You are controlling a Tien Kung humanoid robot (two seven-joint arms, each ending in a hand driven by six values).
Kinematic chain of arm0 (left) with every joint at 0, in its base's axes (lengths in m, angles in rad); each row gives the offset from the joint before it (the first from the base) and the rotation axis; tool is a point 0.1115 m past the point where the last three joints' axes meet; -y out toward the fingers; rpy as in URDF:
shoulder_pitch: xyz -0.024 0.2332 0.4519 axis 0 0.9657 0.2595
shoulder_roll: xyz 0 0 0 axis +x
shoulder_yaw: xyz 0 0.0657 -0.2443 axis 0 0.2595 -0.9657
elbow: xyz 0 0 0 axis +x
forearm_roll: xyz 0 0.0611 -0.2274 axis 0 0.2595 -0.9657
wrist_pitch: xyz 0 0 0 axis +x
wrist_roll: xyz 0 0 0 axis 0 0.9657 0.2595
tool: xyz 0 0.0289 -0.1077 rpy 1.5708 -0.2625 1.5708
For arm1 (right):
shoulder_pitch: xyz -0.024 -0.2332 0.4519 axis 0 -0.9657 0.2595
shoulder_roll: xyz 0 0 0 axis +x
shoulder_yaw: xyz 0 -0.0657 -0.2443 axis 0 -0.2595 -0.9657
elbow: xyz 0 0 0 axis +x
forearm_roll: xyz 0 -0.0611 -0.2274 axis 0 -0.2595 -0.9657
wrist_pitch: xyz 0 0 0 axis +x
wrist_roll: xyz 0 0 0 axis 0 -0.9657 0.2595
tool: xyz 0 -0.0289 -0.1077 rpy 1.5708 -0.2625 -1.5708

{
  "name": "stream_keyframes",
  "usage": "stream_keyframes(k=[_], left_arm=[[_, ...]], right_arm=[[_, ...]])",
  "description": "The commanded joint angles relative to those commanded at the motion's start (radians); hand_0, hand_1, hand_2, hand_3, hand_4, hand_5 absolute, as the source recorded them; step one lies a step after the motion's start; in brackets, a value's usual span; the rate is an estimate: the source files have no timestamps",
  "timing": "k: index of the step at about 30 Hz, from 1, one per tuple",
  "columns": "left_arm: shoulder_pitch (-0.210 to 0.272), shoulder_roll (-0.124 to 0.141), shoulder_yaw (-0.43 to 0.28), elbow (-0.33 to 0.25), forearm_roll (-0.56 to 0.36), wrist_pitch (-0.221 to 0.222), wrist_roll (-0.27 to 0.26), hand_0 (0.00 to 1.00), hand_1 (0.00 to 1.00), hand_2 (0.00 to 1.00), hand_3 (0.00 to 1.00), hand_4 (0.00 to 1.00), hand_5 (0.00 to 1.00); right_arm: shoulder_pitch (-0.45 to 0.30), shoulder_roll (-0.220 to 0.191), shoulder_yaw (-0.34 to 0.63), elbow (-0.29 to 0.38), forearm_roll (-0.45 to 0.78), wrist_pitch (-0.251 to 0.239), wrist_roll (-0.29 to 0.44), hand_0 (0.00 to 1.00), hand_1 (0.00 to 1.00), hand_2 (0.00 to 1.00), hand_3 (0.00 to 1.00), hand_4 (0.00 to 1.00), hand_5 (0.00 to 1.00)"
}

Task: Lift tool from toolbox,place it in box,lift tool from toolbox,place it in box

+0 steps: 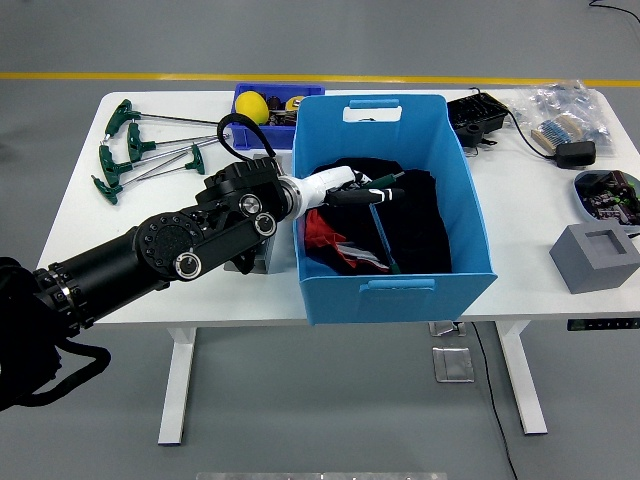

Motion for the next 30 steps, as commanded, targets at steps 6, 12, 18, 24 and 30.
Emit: stream_keyframes(k=[6,12,18,24,30], left_arm=[[0.003,0.000,-0.012,-0.033,0.258,0.007,-0.006,0.658,0.737,0.889,0.861,0.889,0.998],[0.013,0.000,-0.017,-0.051,0.511,0.014,-0.013,0.730,0.782,0.961,0.851,0.887,0.998],[0.039,0.006,-0.066,-0.071,0.765,0.089,-0.047,0.760,0.809,0.980,0.871,0.885,0.998],[0.091,0.035,-0.166,-0.121,0.950,0.188,-0.100,0.816,0.840,0.983,0.860,0.880,0.957],[0.160,0.067,-0.304,-0.181,0.927,0.207,-0.192,0.790,0.810,0.922,0.827,0.873,0.784]], right_arm=[[-0.003,0.000,0.002,0.000,-0.005,0.002,-0.001,0.629,0.611,0.686,0.536,0.789,0.570],[-0.001,0.001,-0.003,0.000,0.007,0.000,0.001,0.629,0.610,0.686,0.536,0.789,0.570],[0.001,0.001,-0.003,0.000,0.015,-0.001,0.003,0.628,0.610,0.686,0.535,0.789,0.570],[0.000,0.001,0.002,0.000,0.020,-0.003,0.005,0.625,0.610,0.686,0.536,0.789,0.570],[-0.002,0.002,0.009,0.000,0.021,-0.004,0.005,0.625,0.609,0.686,0.535,0.789,0.570]])
